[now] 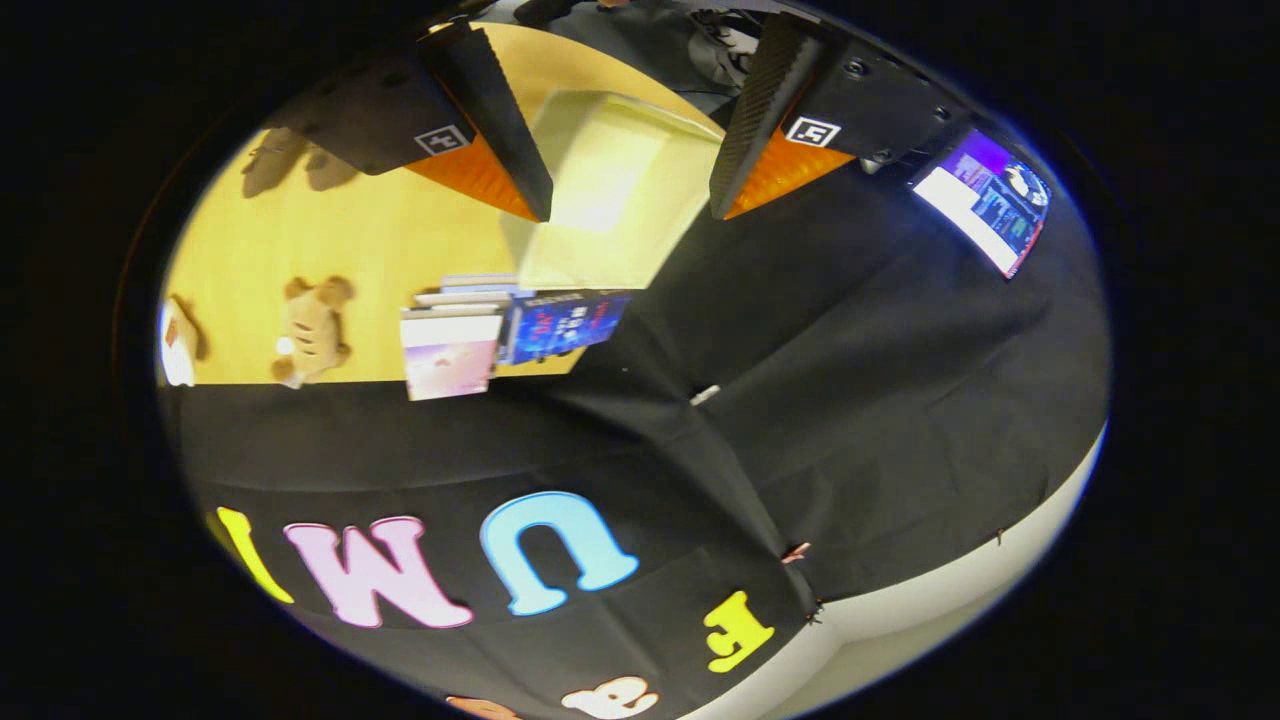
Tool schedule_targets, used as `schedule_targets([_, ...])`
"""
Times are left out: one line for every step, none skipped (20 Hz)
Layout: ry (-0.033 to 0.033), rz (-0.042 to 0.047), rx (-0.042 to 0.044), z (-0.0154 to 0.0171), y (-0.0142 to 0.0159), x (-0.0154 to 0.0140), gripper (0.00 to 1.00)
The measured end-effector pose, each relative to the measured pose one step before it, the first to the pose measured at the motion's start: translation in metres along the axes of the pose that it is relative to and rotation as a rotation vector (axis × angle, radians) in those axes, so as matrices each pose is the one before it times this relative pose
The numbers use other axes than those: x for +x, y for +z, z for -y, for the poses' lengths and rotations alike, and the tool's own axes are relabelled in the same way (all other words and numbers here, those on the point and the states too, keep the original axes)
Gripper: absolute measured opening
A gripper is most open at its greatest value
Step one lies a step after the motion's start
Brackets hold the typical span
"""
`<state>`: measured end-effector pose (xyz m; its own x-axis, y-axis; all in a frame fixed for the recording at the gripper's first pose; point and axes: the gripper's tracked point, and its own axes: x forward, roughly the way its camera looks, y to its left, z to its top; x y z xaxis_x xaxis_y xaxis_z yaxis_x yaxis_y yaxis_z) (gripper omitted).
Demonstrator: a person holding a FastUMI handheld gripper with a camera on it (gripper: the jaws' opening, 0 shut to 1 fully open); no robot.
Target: Open the storage box then place both shoes into the box .Put the left shoe in first, then the right shoe, with the right side of both shoes facing outward in a uniform manner.
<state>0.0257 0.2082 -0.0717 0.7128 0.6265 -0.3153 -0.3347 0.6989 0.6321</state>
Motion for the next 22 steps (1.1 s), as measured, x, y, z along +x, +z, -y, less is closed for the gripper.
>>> schedule_targets([-0.04415, -0.00265, 0.0001, 0.0176, -0.00629, -0.01087, 0.98])
schedule_targets([-0.0437, -0.00428, -0.00173, 0.01972, -0.0067, -0.00836, 0.98])
schedule_targets([-0.04497, -0.00606, -0.0058, 0.02048, -0.00857, -0.00834, 0.98])
schedule_targets([-0.05003, -0.01198, -0.00954, 0.02262, -0.00925, -0.00525, 0.98])
schedule_targets([-0.04833, -0.01661, -0.00796, 0.02033, -0.01144, -0.00387, 0.98])
schedule_targets([-0.04547, -0.02241, -0.00464, 0.01986, -0.01487, -0.00277, 0.98])
schedule_targets([-0.04586, -0.02462, -0.00423, 0.01948, -0.01527, -0.00132, 0.98])
schedule_targets([-0.038, -0.03213, 0.0018, 0.01677, -0.01501, 0.00199, 0.97])
schedule_targets([-0.0275, -0.03319, 0.00603, 0.01482, -0.0166, 0.00425, 0.97])
schedule_targets([-0.02416, -0.03751, 0.00606, 0.01322, -0.01686, 0.0052, 0.97])
schedule_targets([-0.02146, -0.02956, 0.00366, 0.0104, -0.01407, 0.00624, 0.96])
schedule_targets([-0.01747, -0.02736, 0.00053, 0.00719, -0.00977, 0.00697, 0.97])
schedule_targets([-0.01741, -0.02567, -0.0046, 0.00798, -0.01033, 0.00894, 0.97])
schedule_targets([-0.03018, -0.01986, -0.00423, 0.00954, -0.01024, 0.00988, 0.95])
schedule_targets([-0.02025, -0.02193, 0.00294, 0.00816, -0.0065, 0.01038, 0.93])
schedule_targets([-0.01671, -0.01843, 0.01112, 0.00474, -0.00452, 0.01087, 0.92])
schedule_targets([-0.00964, -0.01642, 0.01696, 0.00353, -0.00218, 0.00951, 0.91])
schedule_targets([-0.00877, -0.02147, 0.01029, 0.0043, -0.00233, 0.01376, 0.85])
schedule_targets([-0.0143, -0.016, 0.00434, 0.00393, -0.00192, 0.01036, 0.83])
schedule_targets([-0.00446, -0.01334, 0.00366, 0.0015, -0.00046, 0.00766, 0.79])
schedule_targets([-0.00602, -0.00389, -0.00002, 0.00038, 0.00076, 0.00617, 0.72])
schedule_targets([-0.00845, -0.00489, -0.00453, 0.00075, 0.00087, 0.00701, 0.65])
